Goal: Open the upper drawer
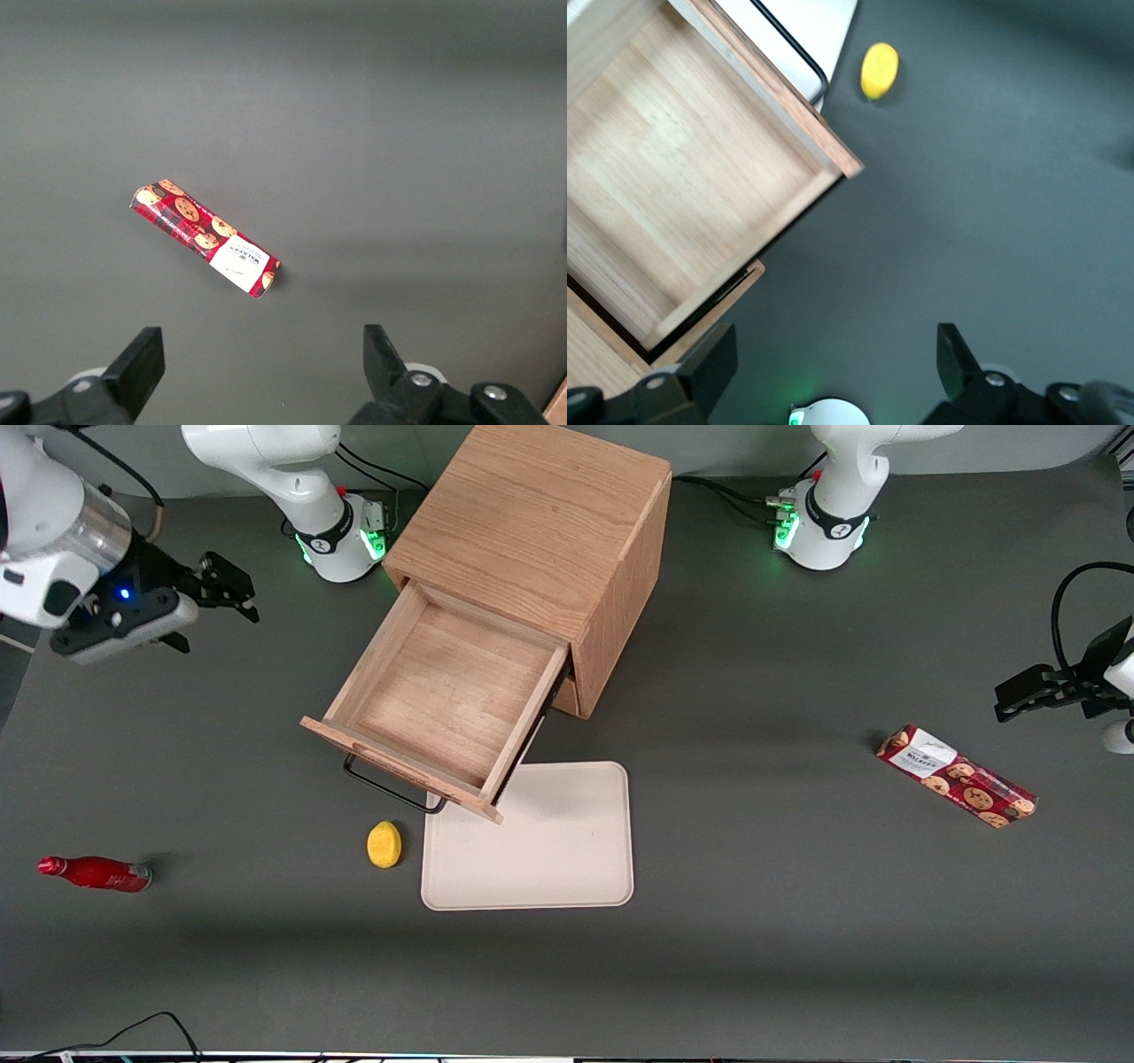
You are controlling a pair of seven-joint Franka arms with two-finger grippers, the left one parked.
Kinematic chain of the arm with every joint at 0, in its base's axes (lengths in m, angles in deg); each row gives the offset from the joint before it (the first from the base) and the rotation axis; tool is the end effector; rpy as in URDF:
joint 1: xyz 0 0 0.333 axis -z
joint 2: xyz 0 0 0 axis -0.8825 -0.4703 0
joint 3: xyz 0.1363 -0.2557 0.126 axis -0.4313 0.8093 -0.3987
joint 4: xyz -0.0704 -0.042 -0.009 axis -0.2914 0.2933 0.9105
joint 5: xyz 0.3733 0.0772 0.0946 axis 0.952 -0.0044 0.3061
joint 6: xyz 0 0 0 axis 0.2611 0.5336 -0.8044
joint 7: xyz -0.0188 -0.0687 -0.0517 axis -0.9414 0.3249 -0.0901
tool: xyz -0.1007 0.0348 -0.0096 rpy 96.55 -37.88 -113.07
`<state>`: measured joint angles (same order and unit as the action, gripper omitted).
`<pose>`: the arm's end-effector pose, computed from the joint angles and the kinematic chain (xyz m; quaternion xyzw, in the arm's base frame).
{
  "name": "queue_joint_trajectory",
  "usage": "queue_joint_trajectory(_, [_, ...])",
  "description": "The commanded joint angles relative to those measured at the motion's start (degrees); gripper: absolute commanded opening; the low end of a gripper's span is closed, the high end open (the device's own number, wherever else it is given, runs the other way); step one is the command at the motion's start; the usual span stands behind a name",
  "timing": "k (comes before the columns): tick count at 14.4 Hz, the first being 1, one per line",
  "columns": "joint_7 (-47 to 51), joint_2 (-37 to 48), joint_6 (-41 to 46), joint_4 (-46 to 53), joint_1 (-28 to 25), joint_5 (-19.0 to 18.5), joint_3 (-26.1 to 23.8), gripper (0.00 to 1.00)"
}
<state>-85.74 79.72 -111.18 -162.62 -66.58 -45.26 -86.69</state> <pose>0.4706 0.0786 0.6183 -0.9847 -0.1699 0.0249 0.0291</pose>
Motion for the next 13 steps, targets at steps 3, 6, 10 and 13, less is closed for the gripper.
queue_joint_trajectory(3, [-6.5,2.1,-2.7,-2.6,-0.1,-6.1,3.6,1.0])
queue_joint_trajectory(6, [-6.6,-2.5,-2.3,1.4,0.0,-6.9,4.7,1.0])
queue_joint_trajectory(10, [2.5,-2.9,-2.5,2.5,-0.8,-6.0,4.4,1.0])
queue_joint_trajectory(13, [11.3,-2.1,-2.4,2.4,-0.8,-6.1,4.2,1.0])
